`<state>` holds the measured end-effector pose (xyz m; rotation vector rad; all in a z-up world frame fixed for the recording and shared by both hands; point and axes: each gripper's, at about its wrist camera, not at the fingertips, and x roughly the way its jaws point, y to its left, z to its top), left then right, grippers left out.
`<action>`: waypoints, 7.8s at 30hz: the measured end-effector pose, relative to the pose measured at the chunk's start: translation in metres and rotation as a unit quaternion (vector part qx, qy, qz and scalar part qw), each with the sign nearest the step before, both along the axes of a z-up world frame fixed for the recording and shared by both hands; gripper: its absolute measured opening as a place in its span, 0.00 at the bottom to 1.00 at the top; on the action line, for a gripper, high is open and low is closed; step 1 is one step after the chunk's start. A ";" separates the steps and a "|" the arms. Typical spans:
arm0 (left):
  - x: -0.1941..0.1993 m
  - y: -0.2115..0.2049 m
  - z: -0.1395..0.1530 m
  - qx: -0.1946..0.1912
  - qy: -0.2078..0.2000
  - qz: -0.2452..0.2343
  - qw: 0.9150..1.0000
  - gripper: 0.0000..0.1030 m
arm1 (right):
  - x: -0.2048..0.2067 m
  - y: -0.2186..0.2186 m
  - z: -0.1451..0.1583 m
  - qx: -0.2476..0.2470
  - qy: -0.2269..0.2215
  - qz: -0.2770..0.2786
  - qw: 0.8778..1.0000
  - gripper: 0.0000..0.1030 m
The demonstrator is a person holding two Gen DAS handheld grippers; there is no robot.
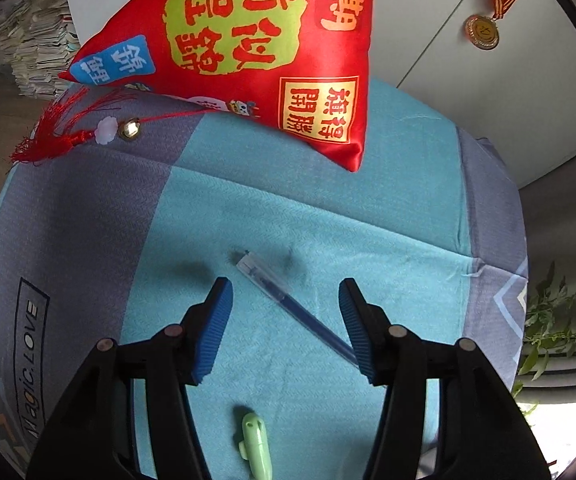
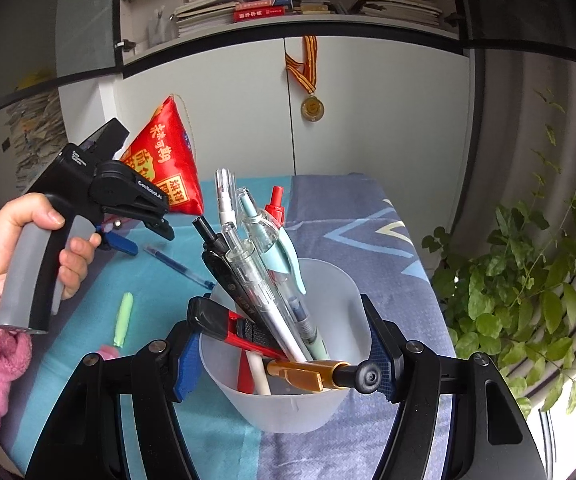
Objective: Organize stationery
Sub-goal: 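Move the open left tool back over the blue gel pen, then grasp the blue gel pen with the left tool, then lower the blue gel pen into the cup with the left tool and release, then move the open left tool over the green highlighter, then grasp the green highlighter with the left tool, then lower the green highlighter into the cup with the left tool and release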
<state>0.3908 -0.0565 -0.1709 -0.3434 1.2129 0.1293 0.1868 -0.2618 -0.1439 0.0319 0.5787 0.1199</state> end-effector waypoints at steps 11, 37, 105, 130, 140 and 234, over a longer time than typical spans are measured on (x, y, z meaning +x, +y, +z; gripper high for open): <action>0.014 -0.018 -0.007 0.083 0.011 -0.010 0.996 0.12 | 0.000 -0.004 -0.001 0.008 -0.005 0.007 1.000 0.67; -0.133 -0.017 0.121 -0.056 -0.194 -0.212 0.956 0.10 | -0.006 -0.007 0.003 0.013 0.010 -0.010 1.000 0.67; -0.200 -0.070 0.148 -0.068 -0.378 -0.287 0.877 0.47 | -0.030 0.002 0.001 -0.012 0.018 0.006 1.000 0.67; -0.137 -0.011 0.002 0.037 -0.163 -0.256 0.952 0.37 | -0.030 0.007 0.002 -0.023 0.023 -0.002 0.999 0.68; -0.110 -0.010 -0.016 0.063 -0.120 -0.248 0.959 0.24 | -0.030 0.008 0.002 -0.023 0.023 -0.002 0.999 0.68; -0.173 -0.124 0.121 -0.125 -0.242 -0.418 0.867 0.20 | -0.036 0.007 0.002 -0.017 0.024 0.014 0.999 0.68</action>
